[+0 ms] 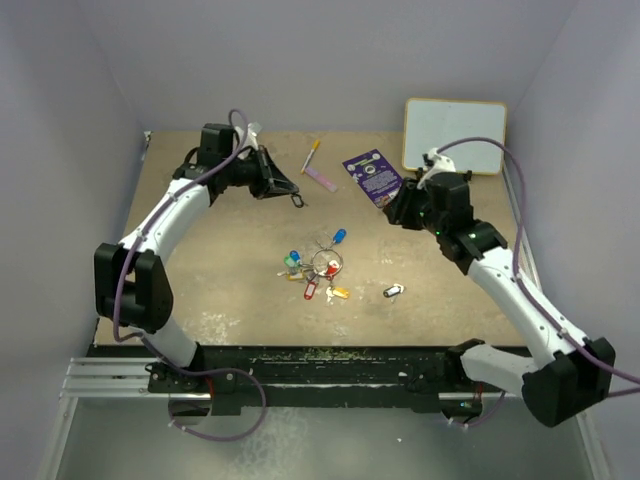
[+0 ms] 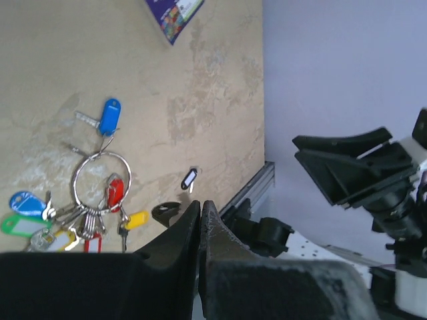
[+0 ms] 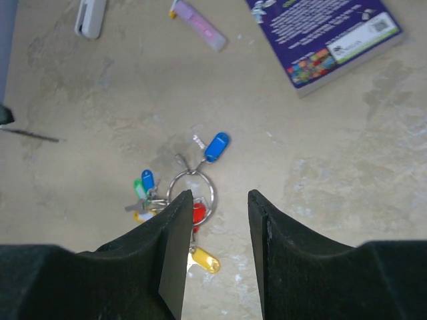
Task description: Put the keys on the keyring
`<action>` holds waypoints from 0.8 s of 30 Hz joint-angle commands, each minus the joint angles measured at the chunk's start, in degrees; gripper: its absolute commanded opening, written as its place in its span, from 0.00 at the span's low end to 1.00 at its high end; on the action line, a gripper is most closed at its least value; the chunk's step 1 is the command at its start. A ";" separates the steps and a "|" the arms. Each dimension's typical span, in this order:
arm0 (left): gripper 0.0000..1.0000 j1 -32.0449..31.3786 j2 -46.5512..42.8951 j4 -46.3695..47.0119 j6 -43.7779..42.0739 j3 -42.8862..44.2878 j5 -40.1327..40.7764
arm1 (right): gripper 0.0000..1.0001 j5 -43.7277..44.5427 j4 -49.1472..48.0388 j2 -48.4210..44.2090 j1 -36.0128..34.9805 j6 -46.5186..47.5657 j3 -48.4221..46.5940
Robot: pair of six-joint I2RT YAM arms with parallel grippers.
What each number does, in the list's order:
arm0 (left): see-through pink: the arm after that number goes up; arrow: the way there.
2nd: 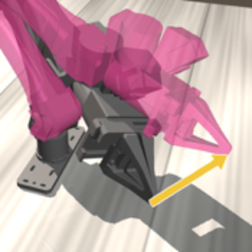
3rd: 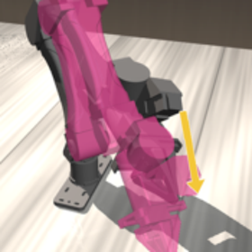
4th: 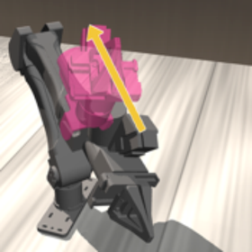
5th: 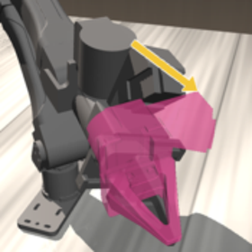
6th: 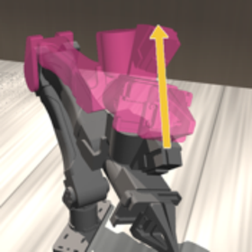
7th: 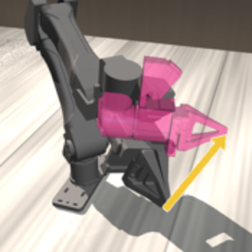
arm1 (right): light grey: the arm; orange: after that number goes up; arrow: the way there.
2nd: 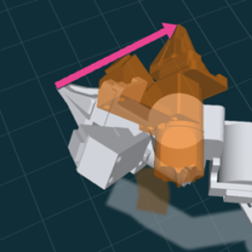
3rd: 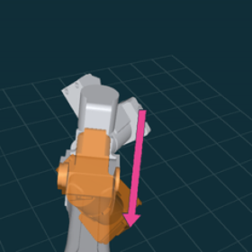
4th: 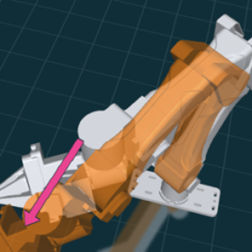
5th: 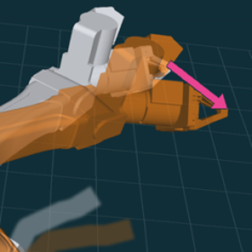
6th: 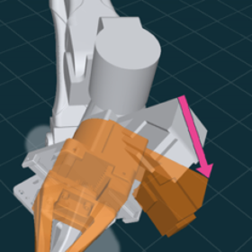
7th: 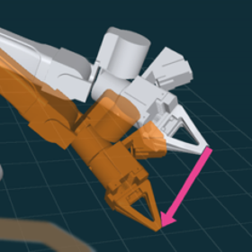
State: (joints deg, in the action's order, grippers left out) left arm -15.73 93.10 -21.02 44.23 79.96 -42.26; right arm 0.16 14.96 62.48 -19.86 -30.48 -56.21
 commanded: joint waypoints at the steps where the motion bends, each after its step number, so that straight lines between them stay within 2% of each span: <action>1: 0.04 6.22 1.52 -3.49 10.01 0.84 -7.39 | 0.45 3.96 -2.70 5.94 -8.24 -1.21 -7.38; 7: 0.04 10.75 -1.07 -4.04 8.93 -0.23 -4.54 | 0.49 8.78 -3.36 19.07 -17.50 -2.48 -13.03; 11: 0.04 12.62 -3.89 -2.85 10.76 -5.55 -4.98 | 0.47 7.93 -4.37 26.80 -18.23 1.06 -15.92; 16: 0.04 13.83 -5.37 -1.69 10.58 -8.46 -4.66 | 0.45 2.52 -12.48 31.20 -18.14 6.06 -13.52; 20: 0.04 14.09 -5.41 0.48 11.78 -10.11 -4.40 | 0.41 0.22 -11.69 36.18 -18.16 9.50 -15.40; 24: 0.04 14.56 -5.24 1.66 12.71 -11.00 -4.41 | 0.41 0.09 -13.52 39.06 -18.19 11.23 -15.47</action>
State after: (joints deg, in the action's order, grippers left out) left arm -2.02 90.00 -23.03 55.11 69.67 -45.95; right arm 2.33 5.10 99.85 -38.13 -23.22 -69.65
